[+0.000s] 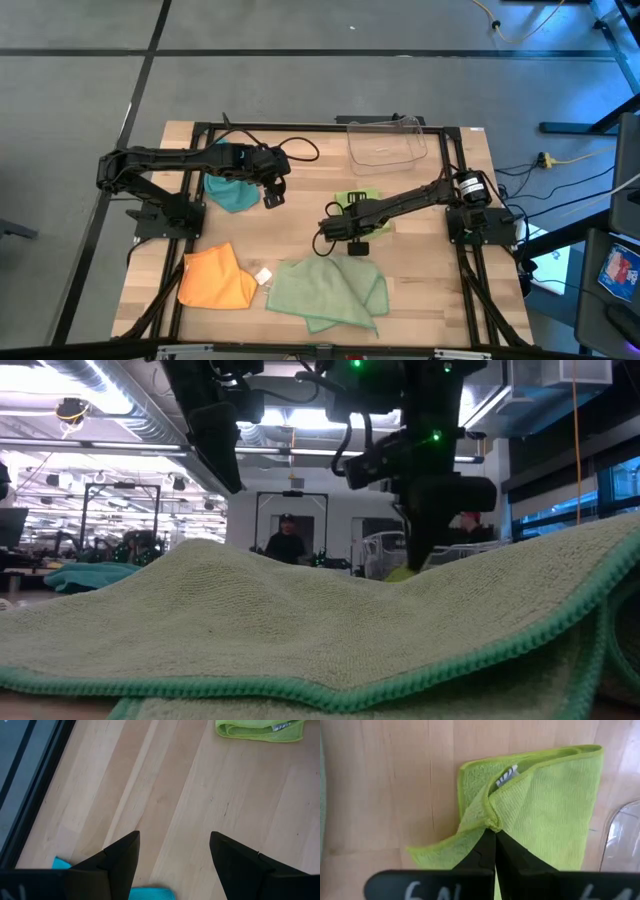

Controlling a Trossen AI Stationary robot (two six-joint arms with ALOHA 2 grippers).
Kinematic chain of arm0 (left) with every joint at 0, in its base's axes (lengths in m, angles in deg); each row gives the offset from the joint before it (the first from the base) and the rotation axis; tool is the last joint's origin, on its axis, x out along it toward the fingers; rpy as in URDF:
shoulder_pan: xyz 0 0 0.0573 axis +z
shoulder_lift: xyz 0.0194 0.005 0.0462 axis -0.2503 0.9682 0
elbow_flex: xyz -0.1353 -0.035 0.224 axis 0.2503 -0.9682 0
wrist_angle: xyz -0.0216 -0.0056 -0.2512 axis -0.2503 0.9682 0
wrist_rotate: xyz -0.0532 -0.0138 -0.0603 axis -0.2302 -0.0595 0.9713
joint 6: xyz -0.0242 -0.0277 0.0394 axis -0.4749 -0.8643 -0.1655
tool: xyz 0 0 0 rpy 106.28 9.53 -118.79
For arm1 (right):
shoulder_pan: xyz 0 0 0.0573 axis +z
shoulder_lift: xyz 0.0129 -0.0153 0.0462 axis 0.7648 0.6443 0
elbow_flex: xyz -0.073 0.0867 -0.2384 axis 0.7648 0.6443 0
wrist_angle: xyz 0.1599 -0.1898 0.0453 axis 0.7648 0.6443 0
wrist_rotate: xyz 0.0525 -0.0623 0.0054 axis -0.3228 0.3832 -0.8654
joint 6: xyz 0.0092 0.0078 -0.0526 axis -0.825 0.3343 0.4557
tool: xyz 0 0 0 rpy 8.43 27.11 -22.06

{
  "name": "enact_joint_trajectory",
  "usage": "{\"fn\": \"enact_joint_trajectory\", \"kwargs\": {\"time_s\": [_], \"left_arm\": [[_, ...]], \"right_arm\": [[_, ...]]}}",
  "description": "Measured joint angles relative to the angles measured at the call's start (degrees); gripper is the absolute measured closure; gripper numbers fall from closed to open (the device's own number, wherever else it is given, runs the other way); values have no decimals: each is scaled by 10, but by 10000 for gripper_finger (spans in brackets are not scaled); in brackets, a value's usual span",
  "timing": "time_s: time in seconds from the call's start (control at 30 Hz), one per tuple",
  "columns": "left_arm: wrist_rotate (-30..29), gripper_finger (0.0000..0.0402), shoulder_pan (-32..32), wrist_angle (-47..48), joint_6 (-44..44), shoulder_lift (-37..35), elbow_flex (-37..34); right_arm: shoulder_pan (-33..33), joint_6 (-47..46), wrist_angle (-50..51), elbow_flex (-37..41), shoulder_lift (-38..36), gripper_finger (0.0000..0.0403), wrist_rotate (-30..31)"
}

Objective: Fold microfiber towels
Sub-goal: Put the light green microfiber towel in the transparent bin

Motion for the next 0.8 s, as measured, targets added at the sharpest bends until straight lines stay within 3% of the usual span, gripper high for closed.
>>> {"fn": "enact_joint_trajectory", "kwargs": {"time_s": [0.37, 0.8], "left_arm": [[0, 166, 0, 0, 0, 0, 0], [0, 166, 0, 0, 0, 0, 0]], "right_arm": [[0, -2, 2, -1, 0, 392, -25], [0, -13, 2, -1, 0, 332, -41]]}}
